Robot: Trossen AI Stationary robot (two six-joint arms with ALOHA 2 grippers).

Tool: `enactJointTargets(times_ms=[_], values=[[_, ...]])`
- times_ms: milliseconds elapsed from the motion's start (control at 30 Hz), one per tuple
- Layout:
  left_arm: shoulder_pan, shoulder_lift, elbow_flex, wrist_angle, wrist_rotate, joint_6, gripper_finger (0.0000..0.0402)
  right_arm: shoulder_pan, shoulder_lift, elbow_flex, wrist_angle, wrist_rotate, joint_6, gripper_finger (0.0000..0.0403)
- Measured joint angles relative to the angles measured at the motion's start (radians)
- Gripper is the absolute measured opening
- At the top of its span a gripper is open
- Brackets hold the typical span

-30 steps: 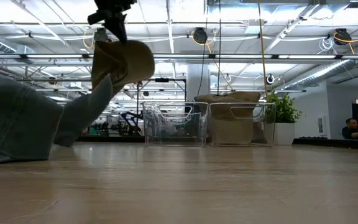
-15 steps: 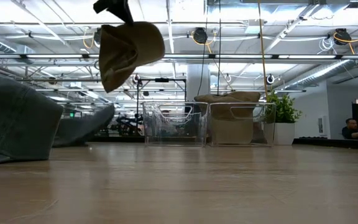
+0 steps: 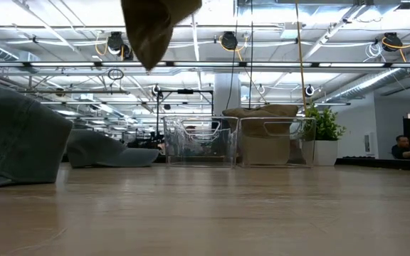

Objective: Pick & Place hat
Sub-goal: Put the brown cap into the right transparent bin

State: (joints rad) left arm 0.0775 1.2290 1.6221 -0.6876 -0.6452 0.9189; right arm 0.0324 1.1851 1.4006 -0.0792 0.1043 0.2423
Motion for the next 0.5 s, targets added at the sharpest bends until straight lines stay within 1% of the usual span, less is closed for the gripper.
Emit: enactJointTargets(times_ms=[67,133,200,367,500], values=[[-0.029,-0.015,-0.001,0.022,-0.014,0.030,0.0002,-0.002,0.000,0.000,0.002,0.001,0.014,0.0235],[-0.060,-0.020,-0.001,0.078,-0.023,0.052,0.0002,-0.005,0.000,0.000,0.003,0.003,0.018,0.0235],[-0.088,-0.031,-0.001,0.094,-0.031,0.058,0.0002,-0.007,0.001,0.000,0.003,0.006,-0.018,0.0235],[-0.139,-0.033,-0.001,0.144,-0.044,0.056,0.0002,0.002,0.020,0.000,0.019,0.138,-0.162,0.0235],[-0.167,-0.016,-0.001,0.199,-0.070,0.060,0.0002,0.003,0.069,0.000,0.110,0.158,-0.233,0.0235]])
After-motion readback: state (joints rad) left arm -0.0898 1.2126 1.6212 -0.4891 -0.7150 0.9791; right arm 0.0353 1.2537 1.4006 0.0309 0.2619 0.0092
